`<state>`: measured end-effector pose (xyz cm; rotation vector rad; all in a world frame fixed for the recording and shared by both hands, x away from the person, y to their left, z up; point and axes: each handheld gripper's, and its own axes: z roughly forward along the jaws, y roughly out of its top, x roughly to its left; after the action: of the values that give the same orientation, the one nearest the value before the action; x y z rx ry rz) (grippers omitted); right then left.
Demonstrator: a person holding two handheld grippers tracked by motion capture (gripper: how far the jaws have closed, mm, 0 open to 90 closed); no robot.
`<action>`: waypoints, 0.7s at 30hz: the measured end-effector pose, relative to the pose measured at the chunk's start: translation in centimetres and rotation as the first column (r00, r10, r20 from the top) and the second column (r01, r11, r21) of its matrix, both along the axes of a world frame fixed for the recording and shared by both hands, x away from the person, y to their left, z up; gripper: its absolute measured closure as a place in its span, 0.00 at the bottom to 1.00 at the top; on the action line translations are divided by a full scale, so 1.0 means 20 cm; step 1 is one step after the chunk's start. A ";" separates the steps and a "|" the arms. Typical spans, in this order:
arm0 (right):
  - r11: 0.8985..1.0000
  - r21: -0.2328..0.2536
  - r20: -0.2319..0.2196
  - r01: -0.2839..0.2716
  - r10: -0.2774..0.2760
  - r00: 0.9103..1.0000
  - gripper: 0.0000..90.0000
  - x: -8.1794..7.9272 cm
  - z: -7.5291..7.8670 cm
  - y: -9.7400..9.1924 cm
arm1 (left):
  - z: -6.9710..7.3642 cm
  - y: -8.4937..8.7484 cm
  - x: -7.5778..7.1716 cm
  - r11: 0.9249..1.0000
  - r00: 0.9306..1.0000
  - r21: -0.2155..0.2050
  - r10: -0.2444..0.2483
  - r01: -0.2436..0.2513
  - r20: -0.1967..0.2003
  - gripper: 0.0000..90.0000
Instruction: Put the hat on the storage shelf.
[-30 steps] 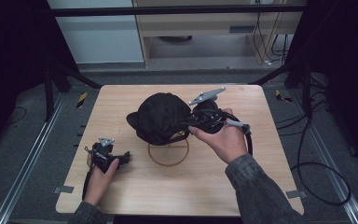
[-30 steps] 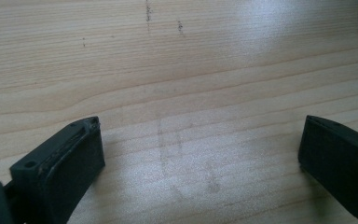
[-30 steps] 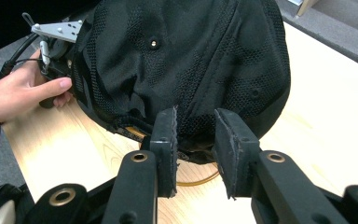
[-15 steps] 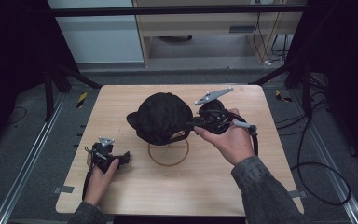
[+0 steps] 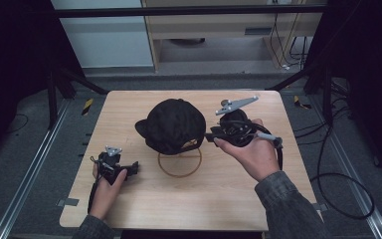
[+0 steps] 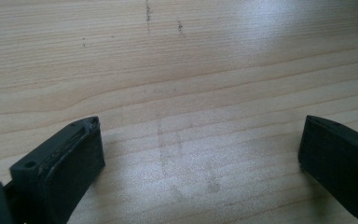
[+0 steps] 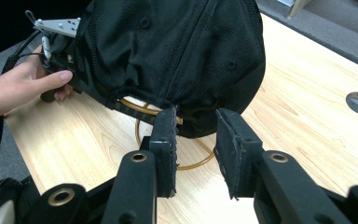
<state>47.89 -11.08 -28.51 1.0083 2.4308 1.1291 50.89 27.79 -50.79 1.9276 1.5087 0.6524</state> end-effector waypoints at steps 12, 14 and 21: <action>1.000 0.012 0.016 0.007 -0.007 1.000 0.75 -0.06 0.03 -0.07 | 0.00 0.00 0.00 1.000 1.000 0.000 0.000 0.000 0.000 0.00; 1.000 0.016 0.018 0.010 -0.010 1.000 0.74 -0.07 0.03 -0.08 | 0.00 0.00 0.00 1.000 1.000 0.000 0.000 0.000 0.000 0.00; 0.999 0.020 0.021 0.041 -0.042 0.999 0.65 -0.08 0.05 -0.12 | 0.00 0.00 0.00 1.000 1.000 0.000 0.000 0.000 0.000 0.00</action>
<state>46.36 -13.40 -27.61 1.0419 2.3754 1.1464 50.89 27.78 -50.79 1.9274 1.5088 0.6525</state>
